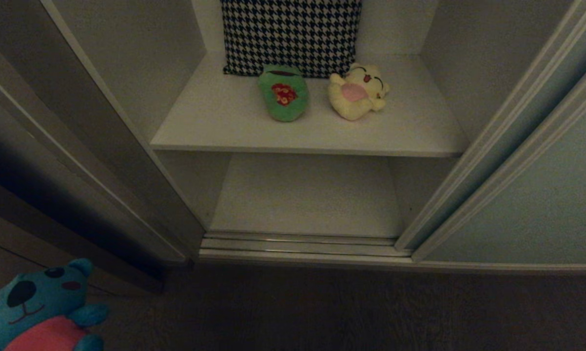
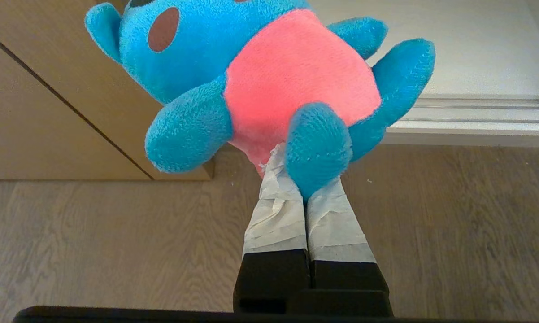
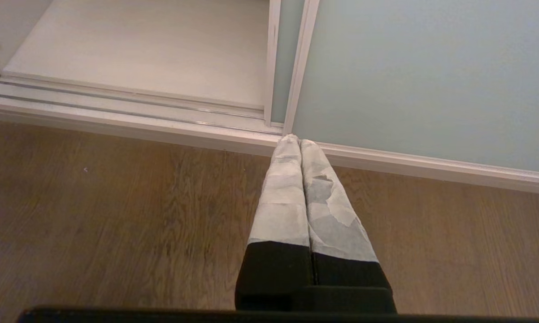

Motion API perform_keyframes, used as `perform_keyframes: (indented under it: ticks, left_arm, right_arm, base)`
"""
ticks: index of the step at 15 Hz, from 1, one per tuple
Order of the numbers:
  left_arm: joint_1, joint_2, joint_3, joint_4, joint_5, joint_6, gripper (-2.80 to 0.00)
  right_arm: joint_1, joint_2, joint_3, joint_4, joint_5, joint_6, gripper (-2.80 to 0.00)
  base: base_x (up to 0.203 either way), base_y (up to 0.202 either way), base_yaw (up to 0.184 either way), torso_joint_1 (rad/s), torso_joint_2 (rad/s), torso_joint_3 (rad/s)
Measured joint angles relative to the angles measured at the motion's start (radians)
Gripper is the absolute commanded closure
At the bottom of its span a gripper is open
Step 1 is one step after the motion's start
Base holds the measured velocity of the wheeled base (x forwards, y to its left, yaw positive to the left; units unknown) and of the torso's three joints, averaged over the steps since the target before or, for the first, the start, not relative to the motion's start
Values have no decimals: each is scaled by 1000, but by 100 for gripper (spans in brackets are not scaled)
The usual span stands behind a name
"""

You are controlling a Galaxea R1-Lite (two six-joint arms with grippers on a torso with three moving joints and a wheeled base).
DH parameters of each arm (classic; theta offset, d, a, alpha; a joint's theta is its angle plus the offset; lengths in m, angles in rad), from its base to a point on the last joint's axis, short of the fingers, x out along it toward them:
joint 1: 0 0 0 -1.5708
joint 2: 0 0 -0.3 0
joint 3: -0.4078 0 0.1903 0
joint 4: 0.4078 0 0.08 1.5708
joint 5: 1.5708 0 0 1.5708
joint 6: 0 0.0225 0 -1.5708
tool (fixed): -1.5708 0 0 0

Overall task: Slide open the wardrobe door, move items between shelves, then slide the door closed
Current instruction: Place the blue doll on the lower shelf

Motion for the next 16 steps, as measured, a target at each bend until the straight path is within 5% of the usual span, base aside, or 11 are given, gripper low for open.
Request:
perform_keyframes:
  ticks: [16]
  left_arm:
    - [0,1,0,-5,-1,-6,0]
  right_arm:
    - [0,0,0,1,0,0,0]
  base:
    - [0,0,0,1,2,-142]
